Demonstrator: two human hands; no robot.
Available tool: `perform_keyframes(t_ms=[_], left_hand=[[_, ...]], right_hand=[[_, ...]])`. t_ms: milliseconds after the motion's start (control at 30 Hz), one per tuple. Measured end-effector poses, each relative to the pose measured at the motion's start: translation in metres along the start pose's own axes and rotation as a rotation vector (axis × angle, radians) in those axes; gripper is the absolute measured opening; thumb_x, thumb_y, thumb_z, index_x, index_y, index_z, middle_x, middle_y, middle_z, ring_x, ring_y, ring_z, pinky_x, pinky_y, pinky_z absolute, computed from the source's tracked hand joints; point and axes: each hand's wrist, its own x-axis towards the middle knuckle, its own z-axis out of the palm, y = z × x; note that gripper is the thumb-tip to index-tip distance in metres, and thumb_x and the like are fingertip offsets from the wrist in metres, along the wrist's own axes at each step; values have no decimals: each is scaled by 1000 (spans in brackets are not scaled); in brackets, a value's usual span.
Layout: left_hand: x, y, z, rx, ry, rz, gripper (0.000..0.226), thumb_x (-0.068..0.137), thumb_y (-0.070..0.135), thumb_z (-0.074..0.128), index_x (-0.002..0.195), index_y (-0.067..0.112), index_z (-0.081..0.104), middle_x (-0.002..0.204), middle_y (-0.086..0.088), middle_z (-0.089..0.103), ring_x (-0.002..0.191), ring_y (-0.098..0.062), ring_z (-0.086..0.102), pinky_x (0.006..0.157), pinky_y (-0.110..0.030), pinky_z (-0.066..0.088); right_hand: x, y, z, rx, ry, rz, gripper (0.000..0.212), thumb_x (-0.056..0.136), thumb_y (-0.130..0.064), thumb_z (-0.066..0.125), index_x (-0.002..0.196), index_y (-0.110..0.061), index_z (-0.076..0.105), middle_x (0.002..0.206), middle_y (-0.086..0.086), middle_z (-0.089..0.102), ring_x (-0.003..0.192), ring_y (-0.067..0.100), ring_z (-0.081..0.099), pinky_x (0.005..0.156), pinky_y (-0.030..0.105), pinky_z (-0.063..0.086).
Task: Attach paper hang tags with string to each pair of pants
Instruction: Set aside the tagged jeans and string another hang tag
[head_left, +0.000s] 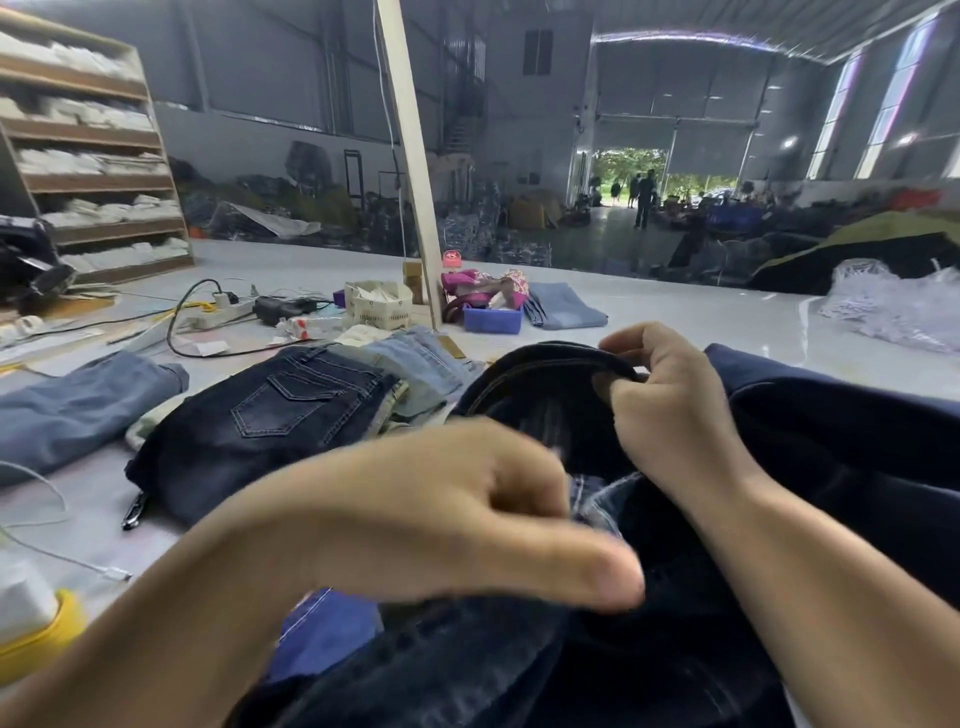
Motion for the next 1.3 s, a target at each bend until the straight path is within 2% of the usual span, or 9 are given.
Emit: perform_keyframes(t_ms=[167, 300, 367, 533, 667, 767, 867, 1133, 1300], left_hand=[[13, 14, 15, -109, 126, -127, 22, 73, 33, 60, 57, 21, 50, 47, 10, 40, 42, -8, 36, 44, -23, 30], [37, 14, -2, 28, 781, -183, 24, 83, 21, 56, 61, 11, 58, 54, -3, 55, 45, -7, 42, 40, -27, 33], [49, 15, -11, 55, 967, -228, 24, 84, 17, 54, 72, -2, 62, 67, -18, 62, 52, -14, 44, 49, -34, 38], [69, 20, -5, -280, 558, -271, 37, 98, 25, 48, 62, 17, 55, 58, 1, 54, 52, -8, 48, 48, -18, 40], [46, 17, -12, -761, 159, -195, 25, 88, 11, 49, 85, 6, 73, 81, -11, 74, 75, -18, 71, 63, -23, 58], [23, 3, -13, -362, 257, -117, 22, 81, 7, 61, 84, 21, 78, 84, 4, 76, 79, -11, 71, 71, -19, 57], [6, -10, -9, -13, 396, -178, 24, 80, 8, 70, 83, 32, 72, 66, 24, 67, 56, 4, 60, 51, -6, 42], [0, -19, -11, -21, 225, -315, 36, 76, 15, 72, 99, 41, 62, 77, 30, 63, 55, 6, 58, 46, -9, 41], [-11, -15, 4, -168, 379, -221, 30, 69, 55, 68, 94, 40, 64, 79, 17, 68, 65, 0, 63, 58, -21, 49]], right_hand=[[-6, -6, -3, -3, 87, -6, 25, 79, -25, 77, 90, -30, 55, 93, -4, 56, 78, 9, 52, 67, 16, 42], [-17, -16, -12, 104, 78, -54, 30, 84, -36, 71, 69, -22, 50, 62, -9, 46, 56, 7, 44, 54, 28, 43], [-22, -23, -13, 228, -161, -21, 43, 87, -45, 64, 55, -22, 45, 50, -6, 38, 45, 10, 34, 46, 25, 32], [-26, -25, -17, 514, -747, 241, 49, 76, -71, 54, 84, -27, 73, 73, 9, 62, 49, 19, 44, 44, 27, 37], [-23, -18, -21, 567, -838, 323, 35, 76, -38, 67, 95, -10, 73, 74, 13, 68, 49, 19, 52, 46, 26, 45], [-24, -16, -22, 627, -974, 317, 20, 70, -4, 65, 86, -9, 76, 82, 16, 68, 64, 25, 63, 58, 30, 55], [-23, -13, -27, 729, -1023, 320, 31, 73, 10, 55, 94, -1, 74, 92, 18, 71, 82, 26, 70, 70, 31, 58], [-28, -18, -21, 727, -909, 431, 29, 49, 15, 44, 68, 4, 64, 66, 18, 61, 57, 27, 64, 51, 27, 52], [-31, -19, -18, 659, -749, 448, 36, 51, 19, 30, 48, -2, 59, 51, 13, 55, 43, 24, 59, 42, 23, 48]])
